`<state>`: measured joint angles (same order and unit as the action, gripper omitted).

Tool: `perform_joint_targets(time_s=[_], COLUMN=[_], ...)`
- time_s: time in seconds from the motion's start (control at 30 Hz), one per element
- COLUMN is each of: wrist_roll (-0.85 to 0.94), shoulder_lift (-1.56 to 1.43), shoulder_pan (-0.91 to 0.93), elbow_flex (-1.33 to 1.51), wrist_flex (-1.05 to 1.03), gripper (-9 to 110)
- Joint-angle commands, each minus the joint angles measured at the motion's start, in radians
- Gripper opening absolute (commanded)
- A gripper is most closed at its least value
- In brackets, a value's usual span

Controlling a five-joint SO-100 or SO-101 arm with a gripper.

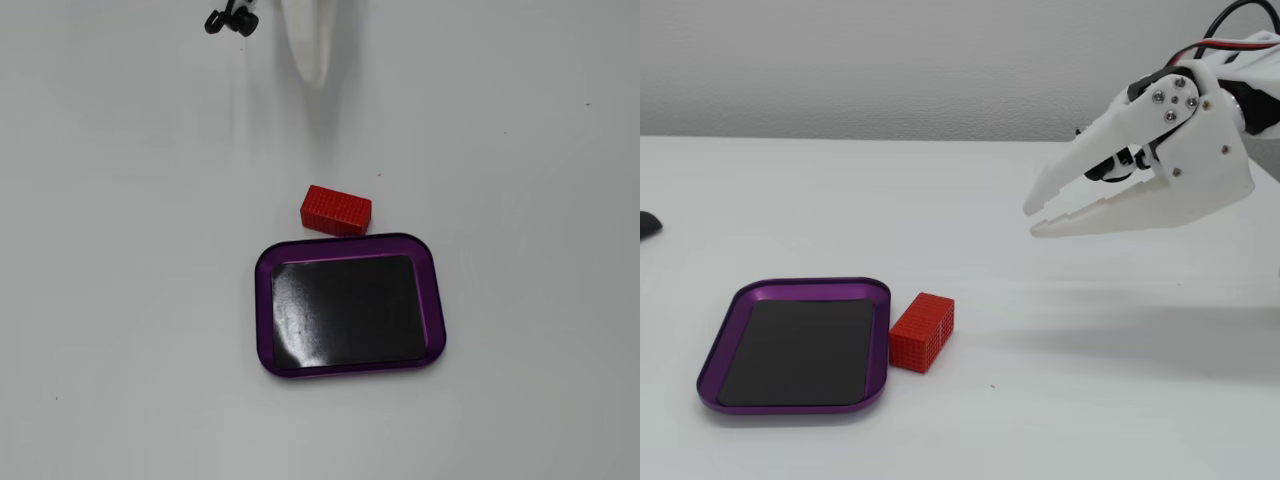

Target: Remove the cube from the box.

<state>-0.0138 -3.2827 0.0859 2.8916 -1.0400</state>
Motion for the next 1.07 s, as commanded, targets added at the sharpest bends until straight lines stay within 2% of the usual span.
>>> perform_joint_targets(time_s=[0.0,0.27,1.03], wrist_roll=[0.009,0.129,0.141], shoulder_lift=[-0.034,-0.034,-0.034], shoulder_pan=[-0.011,-0.011,-0.005], elbow_flex=[-0.005,-0.006,-0.005], wrist_flex=[-0.017,-0.049,-0.044], gripper=[-1,-1,0])
